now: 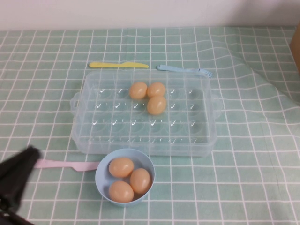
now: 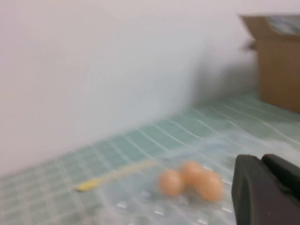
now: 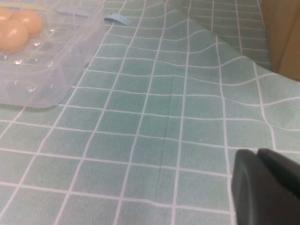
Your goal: Take an egg out of the egg box
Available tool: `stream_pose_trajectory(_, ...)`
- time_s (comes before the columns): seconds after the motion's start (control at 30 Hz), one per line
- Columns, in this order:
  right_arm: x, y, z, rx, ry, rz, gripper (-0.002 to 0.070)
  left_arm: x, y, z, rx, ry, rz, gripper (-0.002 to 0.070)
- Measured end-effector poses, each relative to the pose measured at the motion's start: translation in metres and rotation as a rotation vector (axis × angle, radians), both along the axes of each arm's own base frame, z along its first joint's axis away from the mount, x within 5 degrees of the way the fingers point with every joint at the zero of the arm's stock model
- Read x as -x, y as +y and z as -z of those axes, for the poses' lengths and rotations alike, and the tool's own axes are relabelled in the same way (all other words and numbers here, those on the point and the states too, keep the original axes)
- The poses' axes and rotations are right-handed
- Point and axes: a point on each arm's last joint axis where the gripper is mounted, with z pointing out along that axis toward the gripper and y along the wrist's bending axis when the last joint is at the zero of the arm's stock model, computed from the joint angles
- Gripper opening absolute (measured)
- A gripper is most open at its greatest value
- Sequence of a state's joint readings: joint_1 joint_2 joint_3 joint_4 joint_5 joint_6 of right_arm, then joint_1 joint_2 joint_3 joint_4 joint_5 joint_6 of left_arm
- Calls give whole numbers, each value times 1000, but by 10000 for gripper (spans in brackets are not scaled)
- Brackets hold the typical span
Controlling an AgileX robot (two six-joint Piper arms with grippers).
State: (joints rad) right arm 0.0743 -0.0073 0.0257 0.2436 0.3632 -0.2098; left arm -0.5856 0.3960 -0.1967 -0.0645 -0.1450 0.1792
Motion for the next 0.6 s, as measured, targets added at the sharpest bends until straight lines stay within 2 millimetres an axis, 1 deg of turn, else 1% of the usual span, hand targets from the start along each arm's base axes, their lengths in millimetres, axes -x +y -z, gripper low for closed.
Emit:
stream_pose_trajectory(0.03, 0, 0, 0, 0, 0, 0, -17, 2, 7, 6, 17, -36, -51, -3)
stream_pose_trajectory(0.13, 0, 0, 0, 0, 0, 0, -17, 8, 25, 15, 70, -126, -205, -3)
stream_pose_trajectory(0.3, 0, 0, 0, 0, 0, 0, -17, 18, 45, 30, 130, -155, -429, -3)
stream_pose_trajectory(0.4, 0, 0, 0, 0, 0, 0, -17, 24, 50, 40, 148, -159, -493, -3)
stream_pose_trajectory(0.47, 0, 0, 0, 0, 0, 0, -17, 26, 50, 45, 156, -139, -502, -3)
stream_pose_trajectory(0.6, 0, 0, 0, -2, 0, 0, -17, 25, 49, 56, 145, -27, -498, -3)
